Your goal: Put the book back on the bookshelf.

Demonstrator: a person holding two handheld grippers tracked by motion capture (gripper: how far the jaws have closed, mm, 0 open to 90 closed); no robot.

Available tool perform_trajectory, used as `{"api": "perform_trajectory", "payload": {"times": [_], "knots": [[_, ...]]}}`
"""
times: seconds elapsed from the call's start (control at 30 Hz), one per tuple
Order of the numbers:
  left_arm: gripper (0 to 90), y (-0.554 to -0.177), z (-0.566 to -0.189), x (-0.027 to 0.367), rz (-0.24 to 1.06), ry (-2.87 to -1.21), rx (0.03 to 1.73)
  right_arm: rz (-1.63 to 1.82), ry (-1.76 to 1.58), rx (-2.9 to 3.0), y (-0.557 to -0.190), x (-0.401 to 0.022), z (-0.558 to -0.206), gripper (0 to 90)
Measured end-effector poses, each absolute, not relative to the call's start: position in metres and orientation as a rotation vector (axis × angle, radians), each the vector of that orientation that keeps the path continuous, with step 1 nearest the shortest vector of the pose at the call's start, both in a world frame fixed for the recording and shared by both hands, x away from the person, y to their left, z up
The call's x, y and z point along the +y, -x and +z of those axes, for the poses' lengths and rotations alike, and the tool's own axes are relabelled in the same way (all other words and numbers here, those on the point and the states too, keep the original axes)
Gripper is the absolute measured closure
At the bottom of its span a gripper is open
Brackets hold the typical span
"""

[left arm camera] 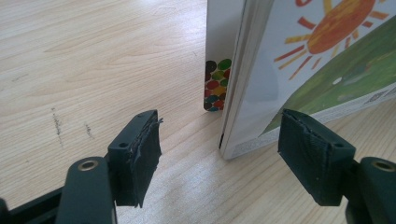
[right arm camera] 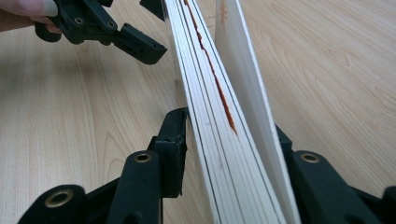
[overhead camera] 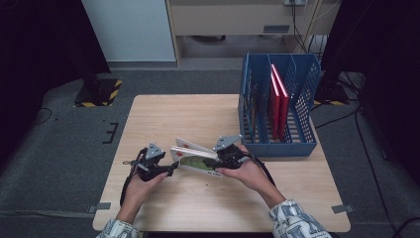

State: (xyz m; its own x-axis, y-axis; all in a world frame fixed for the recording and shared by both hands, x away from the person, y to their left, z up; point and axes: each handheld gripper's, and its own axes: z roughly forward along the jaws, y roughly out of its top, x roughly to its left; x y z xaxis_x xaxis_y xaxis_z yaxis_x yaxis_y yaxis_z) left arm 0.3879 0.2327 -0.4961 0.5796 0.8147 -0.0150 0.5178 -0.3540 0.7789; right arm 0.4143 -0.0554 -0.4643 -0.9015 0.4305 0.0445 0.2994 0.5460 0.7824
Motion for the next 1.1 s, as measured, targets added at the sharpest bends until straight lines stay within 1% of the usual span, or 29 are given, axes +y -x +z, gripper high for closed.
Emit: {"api": "perform_trajectory", "payload": {"times": [0.33,0.5,0.67,0.8,1.1], "knots": [[28.9,-0.3884,-0.4964,0.2341,0.491,-2.039,1.066,1.285,-0.608,2.626,-0.4152,-0.055,-0.4656,65.5],[28.5,-0.3882,-0.4964,0.234,0.49,-2.038,1.07,1.276,-0.606,2.624,-0.4149,-0.0532,-0.4669,65.0],[28.3,-0.3882,-0.4962,0.2349,0.493,-2.037,1.07,1.278,-0.606,2.626,-0.4152,-0.0523,-0.4681,66.3],[28.3,-0.3882,-0.4963,0.2351,0.496,-2.038,1.071,1.273,-0.59,2.628,-0.4148,-0.0524,-0.4676,73.5],[28.1,-0.3882,-0.4968,0.2355,0.501,-2.042,1.079,1.262,-0.605,2.608,-0.4149,-0.0526,-0.4675,75.2]]}}
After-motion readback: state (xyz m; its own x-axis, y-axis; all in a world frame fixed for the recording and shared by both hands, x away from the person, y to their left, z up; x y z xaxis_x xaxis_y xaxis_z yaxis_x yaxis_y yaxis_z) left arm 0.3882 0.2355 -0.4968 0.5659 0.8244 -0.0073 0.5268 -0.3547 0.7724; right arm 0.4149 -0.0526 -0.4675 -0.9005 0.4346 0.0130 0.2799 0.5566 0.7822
